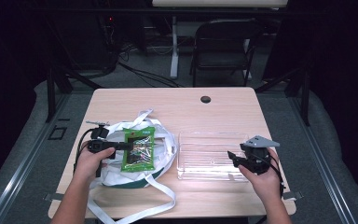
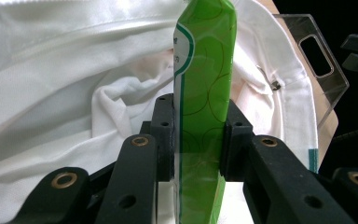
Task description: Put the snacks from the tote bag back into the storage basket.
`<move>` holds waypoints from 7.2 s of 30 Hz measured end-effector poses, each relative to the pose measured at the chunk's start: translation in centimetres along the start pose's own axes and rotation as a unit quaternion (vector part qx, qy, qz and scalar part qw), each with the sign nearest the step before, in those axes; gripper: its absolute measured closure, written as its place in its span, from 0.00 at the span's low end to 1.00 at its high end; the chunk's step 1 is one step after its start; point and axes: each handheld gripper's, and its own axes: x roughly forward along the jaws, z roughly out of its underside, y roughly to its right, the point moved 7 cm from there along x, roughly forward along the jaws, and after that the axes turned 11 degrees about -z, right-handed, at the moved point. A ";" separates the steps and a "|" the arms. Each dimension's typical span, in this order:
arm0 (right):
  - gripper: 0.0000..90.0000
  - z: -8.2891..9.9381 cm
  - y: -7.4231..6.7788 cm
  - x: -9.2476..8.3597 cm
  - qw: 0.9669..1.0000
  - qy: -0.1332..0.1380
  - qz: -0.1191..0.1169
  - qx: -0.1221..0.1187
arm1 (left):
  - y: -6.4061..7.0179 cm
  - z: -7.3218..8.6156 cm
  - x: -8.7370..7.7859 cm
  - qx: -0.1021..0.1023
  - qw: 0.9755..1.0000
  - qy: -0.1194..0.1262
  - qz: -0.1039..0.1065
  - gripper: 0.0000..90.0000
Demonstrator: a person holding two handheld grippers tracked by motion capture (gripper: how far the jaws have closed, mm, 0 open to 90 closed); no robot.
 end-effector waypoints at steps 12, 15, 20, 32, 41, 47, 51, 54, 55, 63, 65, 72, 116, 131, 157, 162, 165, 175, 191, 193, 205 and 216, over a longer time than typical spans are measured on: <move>0.53 0.1 -0.3 0.1 1.000 -0.020 -0.005 -0.011 | 1.3 -1.0 -1.2 0.027 0.998 0.048 -0.001 0.80; 0.56 0.1 -0.3 0.0 1.000 -0.020 -0.002 -0.021 | 1.8 -1.3 -1.5 0.037 0.997 0.061 -0.002 0.80; 0.62 -0.1 -0.6 0.0 0.999 -0.023 0.001 -0.033 | 2.4 -1.7 -2.1 0.052 0.995 0.081 -0.009 0.80; 0.64 0.0 -1.6 0.4 0.997 -0.050 -0.031 -0.050 | 3.7 -2.3 -3.3 0.079 0.990 0.118 -0.010 0.80; 0.71 -0.2 -2.4 0.6 0.995 -0.059 -0.042 -0.074 | 5.3 -2.6 -3.9 0.101 0.984 0.144 -0.001 0.80; 0.70 -0.8 -2.8 0.6 0.993 -0.070 -0.055 -0.081 | 6.5 -2.7 -3.8 0.113 0.982 0.152 0.011 0.80; 0.70 -1.4 -2.9 0.7 0.991 -0.074 -0.069 -0.084 | 7.4 -2.7 -3.8 0.122 0.980 0.157 0.022 0.80; 0.70 -1.9 -3.1 0.6 0.988 -0.085 -0.080 -0.097 | 8.2 -2.6 -3.8 0.130 0.978 0.157 0.032 0.80; 0.70 -2.1 -3.1 0.6 0.987 -0.087 -0.083 -0.104 | 8.5 -2.6 -3.7 0.134 0.978 0.156 0.034 0.80; 0.70 -3.9 -3.7 -0.1 0.980 -0.106 -0.113 -0.126 | 9.6 -2.2 -2.7 0.140 0.978 0.146 0.045 0.80; 0.69 -4.3 -3.9 -0.1 0.978 -0.109 -0.121 -0.132 | 9.9 -2.1 -2.6 0.144 0.978 0.145 0.047 0.80; 0.68 -6.0 -5.2 -0.1 0.969 -0.121 -0.147 -0.155 | 10.7 -1.8 -2.1 0.152 0.977 0.138 0.052 0.80; 0.55 -12.9 -9.6 -0.6 0.937 -0.148 -0.203 -0.243 | 13.4 -0.6 0.1 0.184 0.973 0.110 0.086 0.80; 0.48 -14.8 -11.7 -0.8 0.930 -0.133 -0.214 -0.267 | 14.5 -0.2 0.4 0.192 0.970 0.104 0.105 0.81; 0.48 -14.0 -13.3 1.1 0.909 -0.179 -0.232 -0.296 | 16.2 0.4 0.9 0.208 0.965 0.099 0.124 0.81; 0.50 -13.7 -13.5 1.5 0.906 -0.189 -0.238 -0.294 | 16.4 0.4 0.9 0.212 0.964 0.100 0.126 0.81; 0.51 -13.5 -13.6 1.8 0.904 -0.195 -0.244 -0.292 | 16.4 0.4 0.9 0.213 0.964 0.099 0.128 0.81; 0.56 -13.1 -13.9 2.3 0.894 -0.221 -0.260 -0.292 | 16.6 0.5 1.0 0.220 0.962 0.099 0.129 0.81; 0.74 -12.9 -13.8 2.5 0.882 -0.246 -0.297 -0.272 | 16.8 0.7 1.1 0.233 0.959 0.098 0.132 0.80; 0.76 -12.9 -13.7 2.4 0.879 -0.248 -0.301 -0.274 | 16.8 0.7 1.1 0.234 0.958 0.098 0.133 0.80; 0.82 -12.9 -13.8 2.0 0.875 -0.255 -0.308 -0.272 | 16.7 0.7 1.3 0.232 0.959 0.094 0.130 0.76; 0.83 -12.9 -13.9 2.0 0.872 -0.258 -0.310 -0.276 | 16.7 0.8 1.4 0.228 0.961 0.092 0.129 0.73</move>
